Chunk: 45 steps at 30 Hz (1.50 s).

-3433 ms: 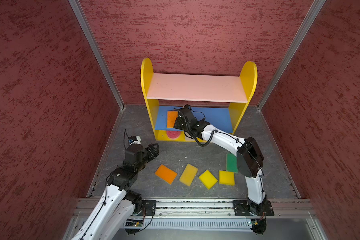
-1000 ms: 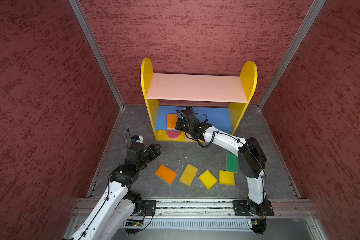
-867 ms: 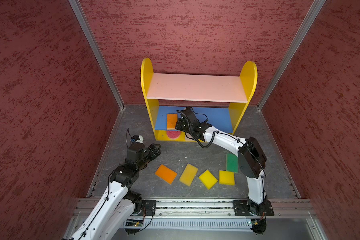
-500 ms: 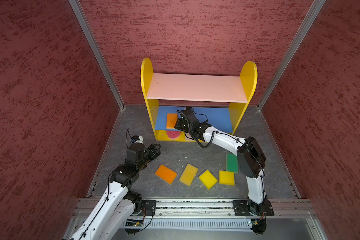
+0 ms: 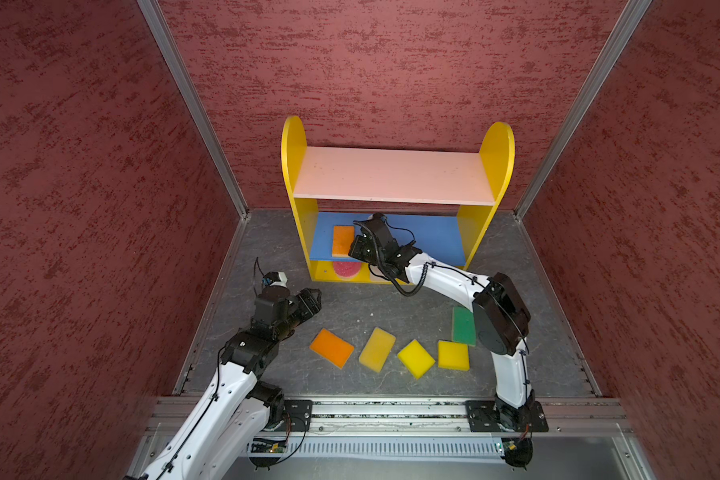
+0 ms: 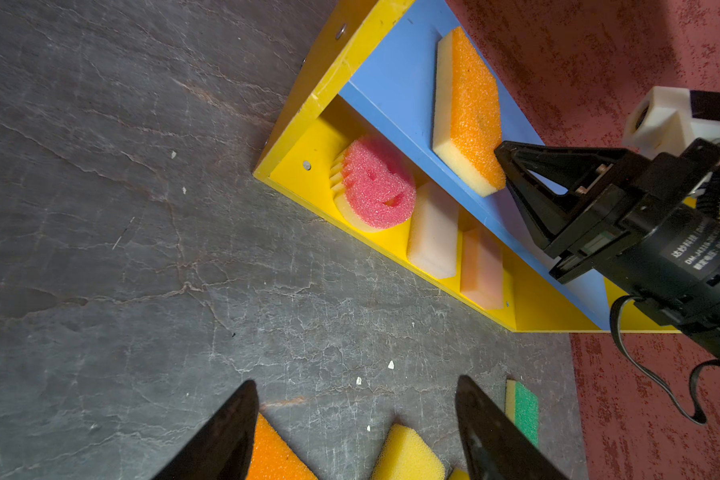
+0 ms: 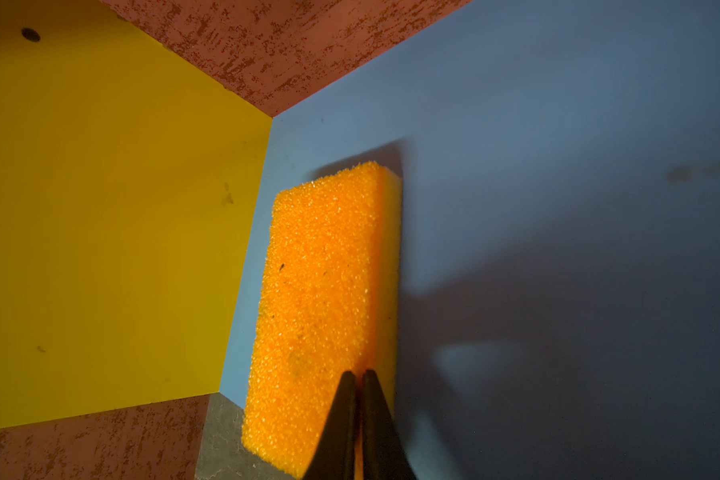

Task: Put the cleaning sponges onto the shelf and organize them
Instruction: 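Press the orange sponge upright against the blue board with the right gripper, then release the orange sponge and move the right gripper to the second orange sponge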

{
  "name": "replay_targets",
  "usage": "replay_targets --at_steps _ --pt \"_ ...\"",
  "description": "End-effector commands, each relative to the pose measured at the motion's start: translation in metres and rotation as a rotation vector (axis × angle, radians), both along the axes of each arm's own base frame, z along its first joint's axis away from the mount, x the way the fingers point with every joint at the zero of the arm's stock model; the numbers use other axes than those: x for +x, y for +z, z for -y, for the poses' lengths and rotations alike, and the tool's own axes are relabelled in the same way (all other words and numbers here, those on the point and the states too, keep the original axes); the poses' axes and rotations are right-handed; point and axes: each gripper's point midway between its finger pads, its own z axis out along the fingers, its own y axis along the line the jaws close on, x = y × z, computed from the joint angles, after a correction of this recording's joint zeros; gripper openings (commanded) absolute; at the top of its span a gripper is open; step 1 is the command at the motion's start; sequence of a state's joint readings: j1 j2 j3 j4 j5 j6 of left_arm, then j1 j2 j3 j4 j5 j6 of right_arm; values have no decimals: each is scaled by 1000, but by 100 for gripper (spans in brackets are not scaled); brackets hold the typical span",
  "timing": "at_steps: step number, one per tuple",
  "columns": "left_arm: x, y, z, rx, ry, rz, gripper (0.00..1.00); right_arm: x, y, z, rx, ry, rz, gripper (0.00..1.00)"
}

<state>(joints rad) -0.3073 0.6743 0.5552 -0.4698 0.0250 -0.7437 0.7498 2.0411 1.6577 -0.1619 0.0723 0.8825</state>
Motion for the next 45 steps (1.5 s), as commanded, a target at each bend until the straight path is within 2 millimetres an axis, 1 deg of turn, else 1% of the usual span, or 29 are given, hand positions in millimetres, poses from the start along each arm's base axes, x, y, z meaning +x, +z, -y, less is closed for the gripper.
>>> replay_targets --at_steps 1,9,16,23,26,27,29,31,33,35,38,40,43,45 --pt "3 3 0 2 -5 21 75 5 12 4 14 -20 20 13" --pt "2 2 0 1 -6 18 75 5 14 7 20 -26 23 21" --pt "2 3 0 0 -6 21 75 4 26 11 41 -31 45 26" --pt "1 4 -2 4 0 22 75 -6 41 12 87 -2 61 28" --pt "-2 4 -4 9 6 23 75 -17 51 15 91 16 79 29" --pt "-4 4 -6 12 10 20 75 -21 51 17 82 20 80 30" --pt "-9 3 -9 22 18 14 75 -33 56 24 55 28 95 31" --pt "-16 1 -12 28 21 4 75 -50 53 33 1 36 100 32" --pt "-24 -5 -15 34 27 -18 76 -68 46 38 -61 67 103 32" --pt "-33 -15 -18 27 34 -52 78 -89 37 38 -118 128 119 33" --pt "-49 -34 -17 -1 37 -124 83 -122 9 27 -213 279 120 35" --pt "-60 -46 -16 -35 41 -167 87 -149 -17 15 -255 400 101 37" --pt "-76 -64 -11 -91 28 -217 90 -187 -49 -7 -297 564 104 39" --pt "-85 -77 -8 -116 21 -251 91 -205 -68 -17 -310 644 79 41"
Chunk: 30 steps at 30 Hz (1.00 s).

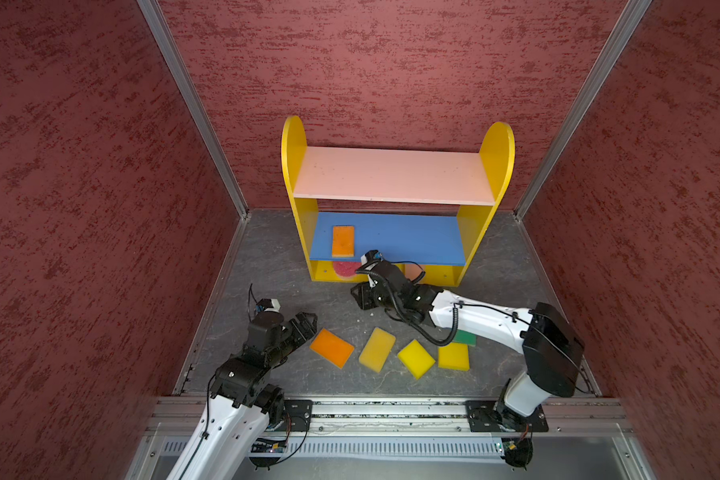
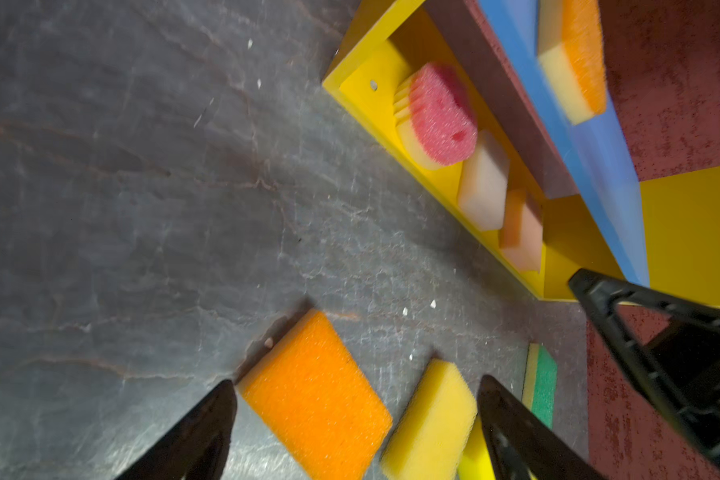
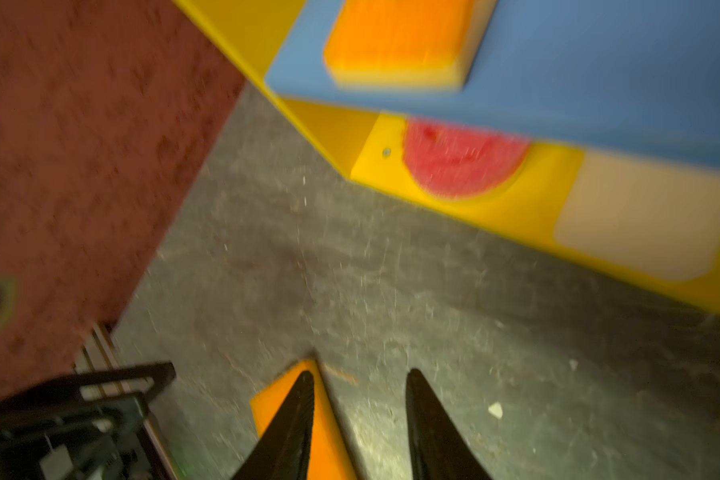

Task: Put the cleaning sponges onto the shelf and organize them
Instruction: 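Release the orange sponge and move the right gripper to the second orange sponge, then close the right gripper on the second orange sponge on the table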

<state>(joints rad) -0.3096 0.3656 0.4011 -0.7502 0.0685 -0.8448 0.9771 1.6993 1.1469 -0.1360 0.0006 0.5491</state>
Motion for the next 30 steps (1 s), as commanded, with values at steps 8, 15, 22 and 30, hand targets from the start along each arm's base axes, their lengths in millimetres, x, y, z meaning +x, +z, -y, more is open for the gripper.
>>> replay_targets --at_steps 8,15,22,30 --pt "-40 -58 16 -83 -45 -211 89 -71 -62 -35 -29 369 -123 44" --pt "-41 -72 27 -44 -105 -276 88 -81 -93 -39 -97 425 -182 47" --pt "-28 -77 36 -28 -128 -276 77 -78 -107 -44 -115 426 -193 41" --pt "-14 -71 35 -15 -115 -226 73 -77 -111 -47 -91 396 -213 9"
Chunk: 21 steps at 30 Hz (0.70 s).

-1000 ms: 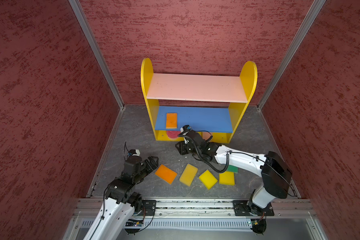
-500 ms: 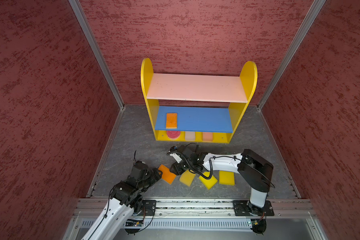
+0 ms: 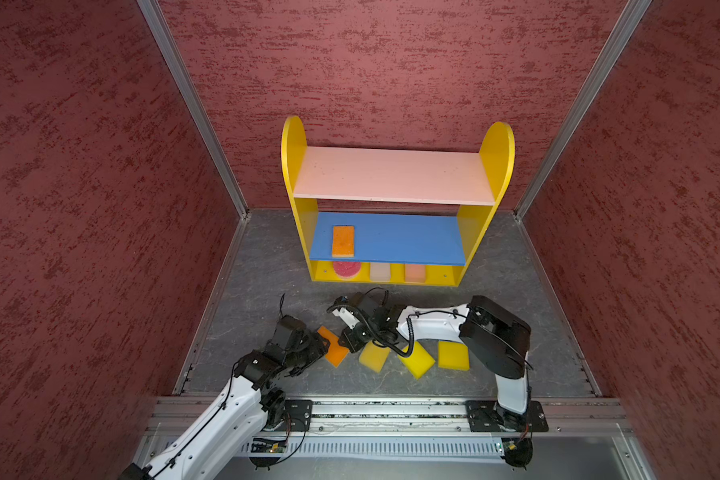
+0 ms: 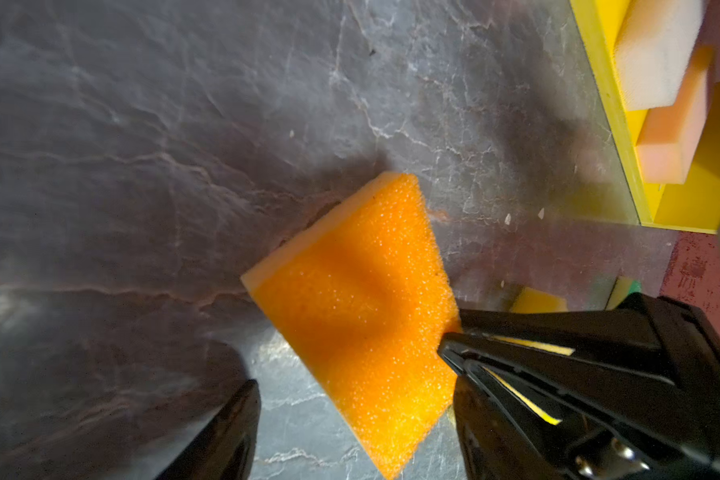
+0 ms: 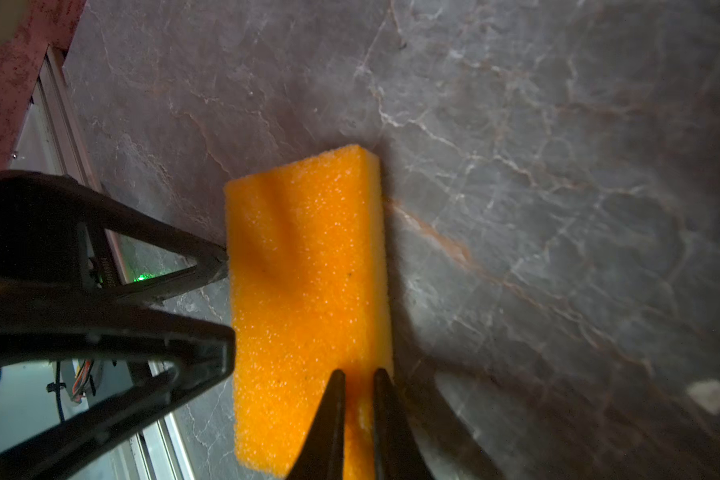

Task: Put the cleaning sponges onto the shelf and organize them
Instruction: 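Close the right gripper on the second orange sponge on the table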

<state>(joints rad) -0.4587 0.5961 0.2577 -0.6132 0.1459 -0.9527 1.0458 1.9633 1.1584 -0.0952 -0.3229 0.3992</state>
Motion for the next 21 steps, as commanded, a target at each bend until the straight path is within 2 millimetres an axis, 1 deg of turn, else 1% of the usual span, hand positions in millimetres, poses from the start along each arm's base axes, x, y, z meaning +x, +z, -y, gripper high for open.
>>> replay_targets --at_steps 1,4,6,8,12,16,19,21 --pt "15 10 0 9 2 63 73 2 -6 -3 4 -14 -6 6" --pt "26 22 1 10 -4 98 74 4 -2 -4 30 -36 -9 1" --pt "34 31 2 4 -9 124 76 8 4 -3 52 -59 -7 0" --pt "44 45 4 -2 -17 163 77 15 12 -1 78 -93 -1 0" --pt "62 75 6 18 -56 244 80 32 39 9 131 -177 49 0" --pt "78 110 8 32 -92 338 88 44 68 25 155 -277 113 0" --pt "85 128 13 18 -112 394 96 49 85 37 187 -353 133 0" --pt "89 136 15 1 -119 422 99 50 97 42 218 -386 137 0"
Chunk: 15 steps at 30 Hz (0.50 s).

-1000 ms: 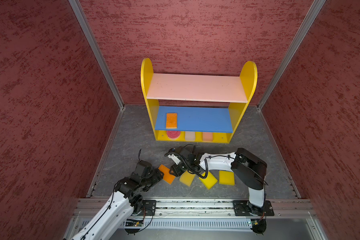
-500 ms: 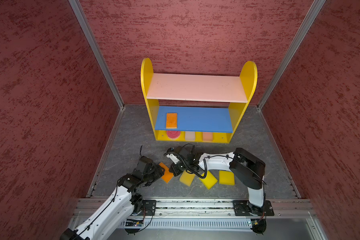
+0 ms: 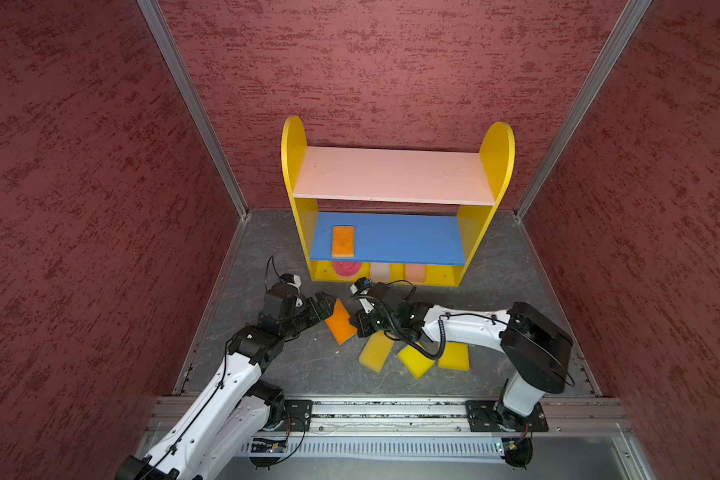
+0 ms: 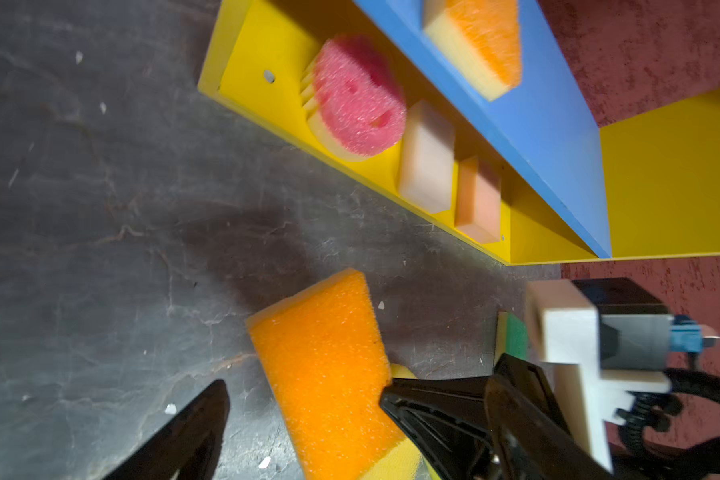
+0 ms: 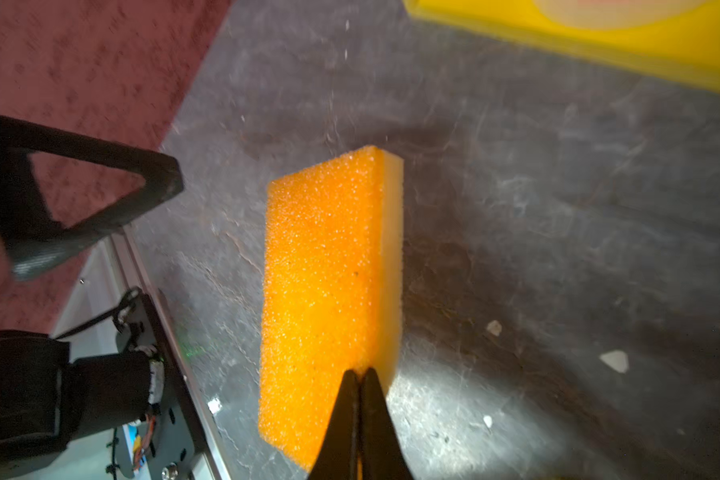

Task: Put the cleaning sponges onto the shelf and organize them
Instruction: 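Close the right gripper on the second orange sponge on the table, then carry the second orange sponge to the blue board beside the first with the right gripper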

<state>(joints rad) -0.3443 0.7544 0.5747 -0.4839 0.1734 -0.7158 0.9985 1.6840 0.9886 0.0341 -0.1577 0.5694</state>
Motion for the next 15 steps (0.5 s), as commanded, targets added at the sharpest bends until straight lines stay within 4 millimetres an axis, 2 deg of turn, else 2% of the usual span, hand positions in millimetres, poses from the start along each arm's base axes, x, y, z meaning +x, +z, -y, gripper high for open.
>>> replay_targets --at_steps 1,6,9,15 --pt "7 17 6 -7 -47 77 99 13 23 9 63 -117 34 0" --pt "9 23 17 -52 -96 86 99 14 39 16 105 -167 31 0" --pt "12 30 20 -65 -109 107 99 19 50 28 97 -232 42 0" --pt "30 60 29 -86 -133 208 100 35 72 59 16 -372 70 0"
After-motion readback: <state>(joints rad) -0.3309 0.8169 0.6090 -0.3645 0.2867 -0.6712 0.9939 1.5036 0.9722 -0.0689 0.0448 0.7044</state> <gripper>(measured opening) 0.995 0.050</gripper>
